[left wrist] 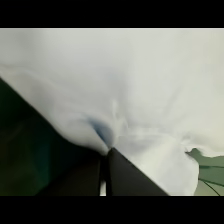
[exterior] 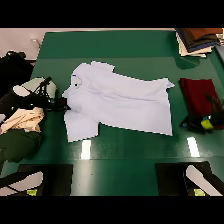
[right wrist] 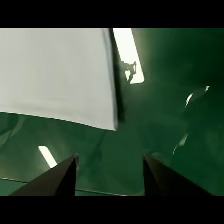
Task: Fold the shirts.
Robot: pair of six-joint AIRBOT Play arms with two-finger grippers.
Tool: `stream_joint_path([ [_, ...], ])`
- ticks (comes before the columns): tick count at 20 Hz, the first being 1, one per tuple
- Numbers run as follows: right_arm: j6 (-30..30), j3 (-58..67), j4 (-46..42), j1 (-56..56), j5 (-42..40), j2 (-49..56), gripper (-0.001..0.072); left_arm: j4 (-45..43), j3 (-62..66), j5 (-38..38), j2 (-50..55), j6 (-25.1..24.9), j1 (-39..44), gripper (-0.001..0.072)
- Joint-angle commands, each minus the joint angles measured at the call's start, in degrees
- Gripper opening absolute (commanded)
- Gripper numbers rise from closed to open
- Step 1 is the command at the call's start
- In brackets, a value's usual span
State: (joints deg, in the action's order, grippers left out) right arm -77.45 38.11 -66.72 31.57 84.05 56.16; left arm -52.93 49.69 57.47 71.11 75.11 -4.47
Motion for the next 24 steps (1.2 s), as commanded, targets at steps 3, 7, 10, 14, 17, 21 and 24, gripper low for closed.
stream_joint_path([
  [3, 7.4, -13.0, 11.4, 10.1, -6.2, 5.4, 0.0425, 0.2, 0.4, 0.3, -0.6, -0.2, 0.0, 0.0025],
  [7, 8.2, -10.7, 18.1, 4.1, -11.0, 11.2, 0.0363, 0.2, 0.4, 0.3, -0.6, -0.2, 0.0, 0.0025],
  [10, 8.2, -6.1, 19.1, -4.7, -13.1, 14.2, 0.0246, 0.3, 0.4, 1.0, -0.6, -0.2, 0.0, 0.0025],
  [14, 8.2, 2.1, 18.9, -15.9, -13.7, 13.6, 0.0015, 0.2, 0.6, 2.8, -3.7, -0.2, 0.0, 0.0025],
  [17, 8.0, 12.4, 19.0, -18.8, -11.9, 7.0, 0.0014, -0.3, 5.6, 4.3, -13.1, 0.3, 0.0, 0.0025],
  [21, 6.6, 35.5, 18.8, -17.3, -10.0, -3.6, 0.0014, -1.2, 26.8, 6.2, -25.1, 1.8, -0.2, 0.0025],
  [24, 5.8, 54.6, 18.6, -12.6, -10.5, -8.3, 0.0014, -1.6, 48.1, 5.2, -28.2, 2.7, -0.2, 0.0025],
])
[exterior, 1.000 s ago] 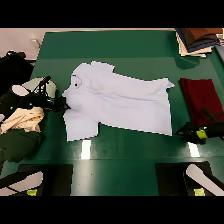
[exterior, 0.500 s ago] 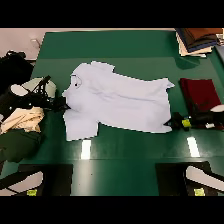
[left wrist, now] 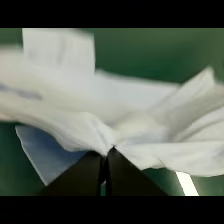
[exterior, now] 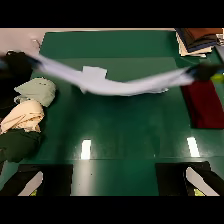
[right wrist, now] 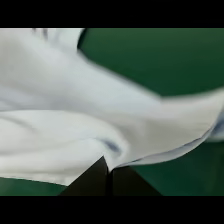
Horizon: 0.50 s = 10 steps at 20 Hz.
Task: Fold the shirts.
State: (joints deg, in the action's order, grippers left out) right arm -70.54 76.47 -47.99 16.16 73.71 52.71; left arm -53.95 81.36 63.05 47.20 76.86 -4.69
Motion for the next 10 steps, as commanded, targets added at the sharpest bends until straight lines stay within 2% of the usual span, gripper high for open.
stream_joint_path([
  [1, -1.7, 21.6, -0.2, 4.9, 0.0, -5.4, 0.0014, -1.0, 23.6, -0.8, -4.2, 1.3, 0.0, 0.0024],
  [4, -3.7, 35.5, -0.1, 12.9, 2.9, -5.0, 0.0014, -4.3, 36.5, -3.5, -4.2, 4.1, 0.0, 0.0024],
  [6, -6.2, 42.4, 0.0, 17.1, 6.3, -2.8, 0.0014, -7.4, 38.8, -7.1, -4.2, 4.7, 0.0, 0.0024],
  [7, -6.9, 44.2, 0.0, 18.2, 7.4, -1.8, 0.0014, -9.6, 38.8, -8.2, -4.2, 6.8, 0.0, 0.0024],
  [10, -8.6, 44.0, 0.3, 17.8, 9.6, 1.6, 0.0013, -10.7, 36.1, -2.0, -0.2, 8.7, 0.0, 0.0024],
])
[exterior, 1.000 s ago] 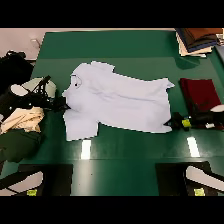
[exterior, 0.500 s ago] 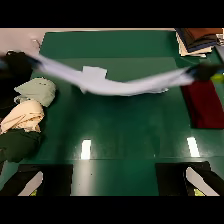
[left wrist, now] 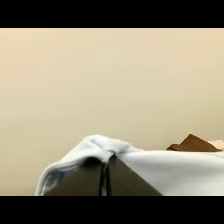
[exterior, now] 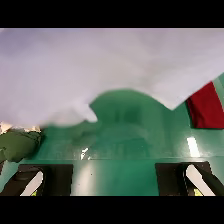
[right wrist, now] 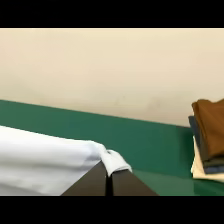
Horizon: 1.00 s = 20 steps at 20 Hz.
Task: Fold the shirts.
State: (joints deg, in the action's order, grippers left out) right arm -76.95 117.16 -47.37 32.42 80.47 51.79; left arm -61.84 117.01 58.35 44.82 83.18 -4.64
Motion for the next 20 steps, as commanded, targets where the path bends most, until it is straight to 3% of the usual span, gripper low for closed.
stream_joint_path([
  [1, -2.2, 0.7, -0.4, -0.2, 2.7, 3.7, 0.0013, -1.7, -1.9, 5.6, 4.2, 2.4, 0.0, 0.0024],
  [3, -2.2, -5.8, -2.4, -5.1, 3.3, 6.4, 0.0013, 0.9, -8.2, 10.4, 9.4, 2.3, 0.0, 0.0025],
  [8, -4.1, -21.4, -19.8, -19.5, 4.6, 19.1, 0.0013, 3.9, -25.6, 14.0, 25.2, 1.9, 0.2, 0.0025],
  [14, -4.3, -24.2, -19.1, -22.0, -1.8, 37.8, 0.0014, 6.2, -30.4, 7.5, 45.2, -1.1, 0.1, 0.0025],
  [20, -4.4, -12.2, -15.7, -22.0, -0.2, 47.2, 0.0013, 6.7, -24.7, 7.2, 49.8, -1.2, 0.0, 0.0026],
])
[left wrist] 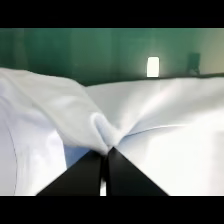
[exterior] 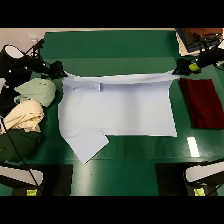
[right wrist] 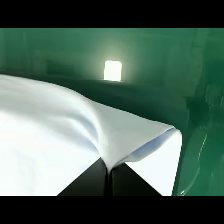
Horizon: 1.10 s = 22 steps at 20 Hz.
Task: Fold the shirts.
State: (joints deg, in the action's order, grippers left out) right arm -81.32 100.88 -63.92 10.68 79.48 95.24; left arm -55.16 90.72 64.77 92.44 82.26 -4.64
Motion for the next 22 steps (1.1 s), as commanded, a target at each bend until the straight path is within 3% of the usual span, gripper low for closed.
stream_joint_path([
  [1, 0.0, 4.3, 0.2, -0.2, 1.7, 3.7, 0.0013, -0.6, 1.5, 2.8, 2.2, -1.1, 0.0, 0.0026],
  [6, 0.0, 0.7, -5.6, -0.3, 8.0, 3.3, 0.0013, -4.7, -3.5, 8.4, 2.2, -3.3, 0.0, 0.0026],
  [10, 0.0, -8.9, -4.9, -0.3, 3.5, 1.0, 0.0014, -5.1, -9.5, 7.2, 2.2, -2.7, 0.0, 0.0028],
  [11, 0.0, -10.7, -4.1, -0.2, 1.8, 0.0, 0.0025, -5.7, -9.6, 7.2, 2.2, -2.4, 0.0, 0.0214],
  [12, 0.5, -12.0, -3.1, -0.2, 0.3, -1.1, 0.0227, -5.9, -9.6, 7.2, 2.0, -1.1, 0.0, 0.0525],
  [13, 0.5, -12.4, -3.3, -0.2, -0.3, -2.2, 0.0409, -6.2, -9.5, 7.5, 1.6, 0.7, -0.2, 0.0534],
  [17, 1.9, -13.0, -3.7, 0.2, 3.7, -8.2, 0.0408, -14.3, -11.7, 10.7, -5.1, 2.7, -0.3, 0.0536],
  [22, 2.8, -25.4, -3.5, -0.4, 3.8, -21.2, 0.0408, -17.9, -37.2, 8.8, -25.5, 4.5, -0.3, 0.0537],
])
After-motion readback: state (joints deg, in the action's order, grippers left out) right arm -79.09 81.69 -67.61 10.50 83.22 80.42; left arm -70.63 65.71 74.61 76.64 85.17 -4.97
